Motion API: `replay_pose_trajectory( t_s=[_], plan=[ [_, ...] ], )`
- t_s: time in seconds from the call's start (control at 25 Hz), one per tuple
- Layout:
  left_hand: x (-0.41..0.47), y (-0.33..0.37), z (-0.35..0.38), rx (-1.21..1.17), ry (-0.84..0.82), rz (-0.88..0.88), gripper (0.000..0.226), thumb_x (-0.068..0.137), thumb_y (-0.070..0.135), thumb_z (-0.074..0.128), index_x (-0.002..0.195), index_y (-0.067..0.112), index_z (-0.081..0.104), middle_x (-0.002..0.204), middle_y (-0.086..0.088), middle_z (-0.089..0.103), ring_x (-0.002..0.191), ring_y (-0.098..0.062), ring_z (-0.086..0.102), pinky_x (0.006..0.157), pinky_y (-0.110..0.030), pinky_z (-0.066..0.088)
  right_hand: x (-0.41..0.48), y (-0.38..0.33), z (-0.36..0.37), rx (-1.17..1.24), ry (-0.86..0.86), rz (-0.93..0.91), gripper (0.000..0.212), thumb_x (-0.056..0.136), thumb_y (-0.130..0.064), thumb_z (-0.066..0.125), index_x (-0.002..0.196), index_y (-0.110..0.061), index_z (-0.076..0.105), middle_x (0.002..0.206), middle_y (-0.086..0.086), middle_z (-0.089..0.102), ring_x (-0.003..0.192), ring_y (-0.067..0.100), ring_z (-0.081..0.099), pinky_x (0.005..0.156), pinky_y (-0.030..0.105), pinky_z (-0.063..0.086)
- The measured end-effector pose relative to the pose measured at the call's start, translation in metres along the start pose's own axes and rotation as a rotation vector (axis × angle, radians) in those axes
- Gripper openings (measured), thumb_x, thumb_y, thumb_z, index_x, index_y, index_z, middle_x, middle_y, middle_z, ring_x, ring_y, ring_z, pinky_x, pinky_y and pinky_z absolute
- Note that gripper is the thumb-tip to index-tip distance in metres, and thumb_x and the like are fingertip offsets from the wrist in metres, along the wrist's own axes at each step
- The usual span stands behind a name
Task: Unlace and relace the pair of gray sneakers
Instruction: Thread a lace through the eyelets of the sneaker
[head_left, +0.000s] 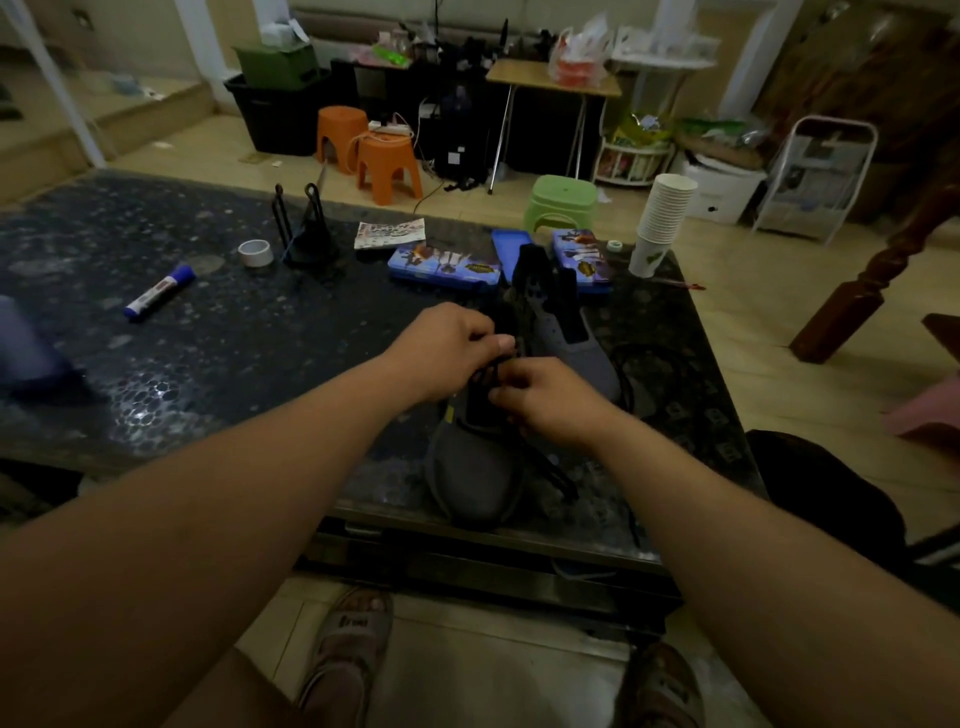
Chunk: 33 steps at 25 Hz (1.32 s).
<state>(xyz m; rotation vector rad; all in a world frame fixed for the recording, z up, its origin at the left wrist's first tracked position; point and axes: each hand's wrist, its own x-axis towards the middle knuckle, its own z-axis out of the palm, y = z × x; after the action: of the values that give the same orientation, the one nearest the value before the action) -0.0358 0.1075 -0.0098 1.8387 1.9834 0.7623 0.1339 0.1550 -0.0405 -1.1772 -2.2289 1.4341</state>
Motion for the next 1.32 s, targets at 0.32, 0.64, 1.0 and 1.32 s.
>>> replay_pose_trajectory(
  t_s=[0.32,0.64,1.0,1.32],
  plan=[
    [-0.015,-0.003,0.012,-0.308,0.066,-0.097,0.022,0.102,0.029,0.064,0.094,0.010,0.073,0.079,-0.001,0.072,0.069,-0.008,0.066,0.071,-0.027,0.049,0.015,0.010,0.020,-0.038,0.144,-0.103,0.023,0.098,-0.024,0.071,0.076,-0.017,0.071,0.064,-0.007,0.064,0.055,-0.006,0.054,0.058,0.017,0.040],
    [-0.101,-0.064,0.094,0.037,0.008,-0.205,0.097,0.080,0.075,0.061,0.158,0.024,0.035,0.148,0.001,0.045,0.137,-0.022,0.045,0.112,-0.048,0.041,0.024,-0.003,0.009,-0.232,0.126,-0.083,0.037,0.099,-0.027,0.070,0.074,-0.001,0.065,0.065,0.005,0.064,0.063,0.017,0.063,0.063,0.031,0.051],
    [-0.101,-0.063,0.093,0.040,0.067,-0.181,0.092,0.083,0.068,0.068,0.158,0.024,0.036,0.145,0.000,0.047,0.135,-0.025,0.046,0.110,-0.048,0.042,0.083,-0.067,-0.046,-0.005,0.393,-0.067,0.027,0.100,-0.024,0.068,0.091,0.001,0.074,0.066,0.009,0.064,0.055,0.018,0.059,0.058,0.034,0.053],
    [-0.101,-0.063,0.092,0.021,0.083,-0.171,0.097,0.078,0.073,0.067,0.156,0.022,0.040,0.141,0.001,0.049,0.133,-0.023,0.048,0.110,-0.048,0.042,0.102,-0.066,-0.051,-0.020,0.423,-0.083,0.019,0.098,-0.026,0.069,0.085,-0.014,0.074,0.072,0.006,0.066,0.070,0.023,0.064,0.078,0.048,0.062]
  ],
)
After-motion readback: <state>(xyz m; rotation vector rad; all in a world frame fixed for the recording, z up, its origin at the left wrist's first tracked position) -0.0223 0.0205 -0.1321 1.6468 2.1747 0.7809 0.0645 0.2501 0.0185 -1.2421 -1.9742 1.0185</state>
